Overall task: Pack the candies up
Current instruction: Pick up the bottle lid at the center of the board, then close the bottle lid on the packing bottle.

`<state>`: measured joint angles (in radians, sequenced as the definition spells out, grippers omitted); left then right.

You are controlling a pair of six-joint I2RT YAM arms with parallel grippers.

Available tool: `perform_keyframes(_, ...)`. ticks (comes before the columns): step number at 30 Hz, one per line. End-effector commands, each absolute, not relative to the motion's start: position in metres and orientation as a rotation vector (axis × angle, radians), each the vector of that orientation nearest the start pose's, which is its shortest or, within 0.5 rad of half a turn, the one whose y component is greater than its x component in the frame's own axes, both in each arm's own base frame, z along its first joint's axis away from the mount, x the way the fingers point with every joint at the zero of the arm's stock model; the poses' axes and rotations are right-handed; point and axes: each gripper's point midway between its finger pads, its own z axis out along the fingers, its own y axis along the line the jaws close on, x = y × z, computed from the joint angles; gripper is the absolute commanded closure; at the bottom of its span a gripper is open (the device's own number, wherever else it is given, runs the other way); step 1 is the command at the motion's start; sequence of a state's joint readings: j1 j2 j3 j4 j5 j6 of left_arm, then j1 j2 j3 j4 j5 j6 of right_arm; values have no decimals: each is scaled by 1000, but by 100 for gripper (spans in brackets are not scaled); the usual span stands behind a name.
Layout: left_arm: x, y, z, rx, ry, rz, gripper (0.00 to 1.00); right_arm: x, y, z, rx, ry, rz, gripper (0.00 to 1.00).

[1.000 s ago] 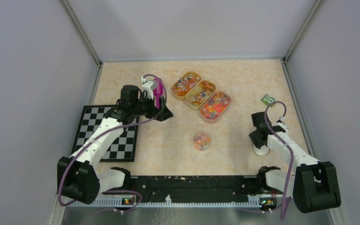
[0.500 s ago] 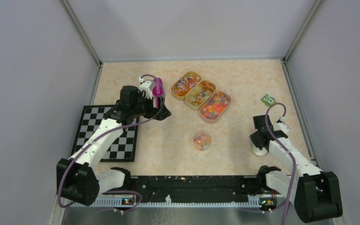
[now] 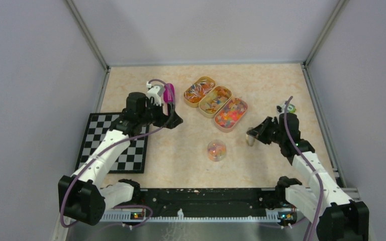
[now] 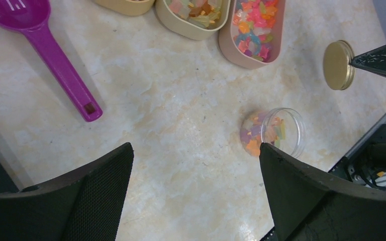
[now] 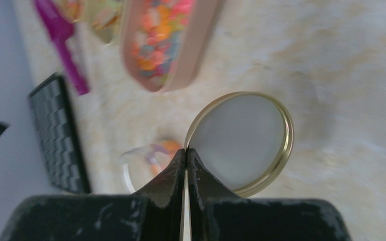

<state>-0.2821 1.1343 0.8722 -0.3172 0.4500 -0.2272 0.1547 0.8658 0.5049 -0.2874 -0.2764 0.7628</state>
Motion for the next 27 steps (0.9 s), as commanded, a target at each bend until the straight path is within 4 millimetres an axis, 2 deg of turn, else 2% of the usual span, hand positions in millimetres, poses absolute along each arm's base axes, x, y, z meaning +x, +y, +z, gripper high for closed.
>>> perform_keyframes(1,282,-196,224,403,2041,-965,4,235,179,201,127,2048,1321,100)
perform_keyframes(6,262,-215,243,455,1976,-1170,6,213,197,249,-6,1886,1540,100)
perform_keyframes(9,261,-217,236,422,2003,-1208,10,200,205,253,9,1842,1669,100)
perform_keyframes(13,258,-220,209,359,2084,-1260,18,183,221,242,3,1836,1759,100)
perform_keyframes(17,249,-235,185,350,2152,-1300,23,176,235,224,17,1876,1782,100)
perform_keyframes(22,237,-261,166,406,2210,-1325,25,175,245,219,17,1884,1838,100)
perform_keyframes(27,231,-279,160,395,2207,-1362,32,184,244,197,108,1933,1803,100)
